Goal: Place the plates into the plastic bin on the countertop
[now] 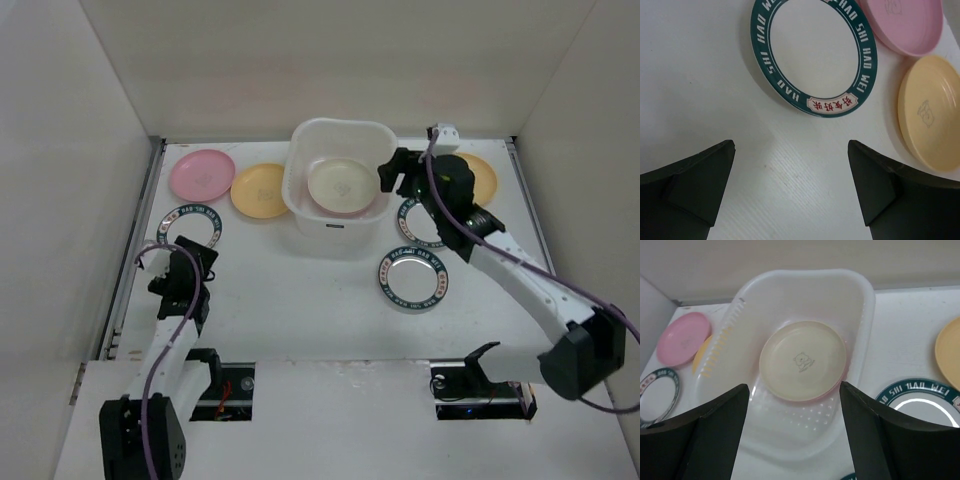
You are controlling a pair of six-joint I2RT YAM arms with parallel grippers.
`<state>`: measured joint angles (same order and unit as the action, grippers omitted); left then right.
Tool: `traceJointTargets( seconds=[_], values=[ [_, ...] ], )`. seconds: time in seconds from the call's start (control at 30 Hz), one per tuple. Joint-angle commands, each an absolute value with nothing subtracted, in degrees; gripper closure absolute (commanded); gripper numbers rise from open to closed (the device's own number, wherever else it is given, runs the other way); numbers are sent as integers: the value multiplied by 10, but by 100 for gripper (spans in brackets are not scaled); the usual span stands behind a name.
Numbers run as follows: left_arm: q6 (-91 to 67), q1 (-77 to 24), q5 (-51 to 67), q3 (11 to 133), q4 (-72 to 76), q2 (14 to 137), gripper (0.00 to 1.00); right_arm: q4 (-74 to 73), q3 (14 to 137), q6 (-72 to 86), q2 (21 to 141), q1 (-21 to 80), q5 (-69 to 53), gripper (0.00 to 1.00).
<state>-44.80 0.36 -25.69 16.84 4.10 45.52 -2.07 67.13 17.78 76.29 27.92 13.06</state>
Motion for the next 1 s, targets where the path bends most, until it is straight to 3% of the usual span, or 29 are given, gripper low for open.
traceJointTargets(
  seconds=[0.0,0.1,0.43,0.7,0.83,0.97],
  values=[
    [-516,59,-169,158,142,493,5,60,571,202,701,290,87,21],
    [-561,101,-114,135,198,519,8,82,513,205,646,292,79,20],
    [-618,204,-9,104,336,654,14,75,486,208,612,292,82,20],
    [-672,212,10,133,465,829,26,87,475,209,601,285,79,20],
    [-697,202,14,150,522,911,42,87,470,208,595,281,80,20],
    [-719,196,23,155,571,973,66,88,468,204,590,280,83,20]
  ],
)
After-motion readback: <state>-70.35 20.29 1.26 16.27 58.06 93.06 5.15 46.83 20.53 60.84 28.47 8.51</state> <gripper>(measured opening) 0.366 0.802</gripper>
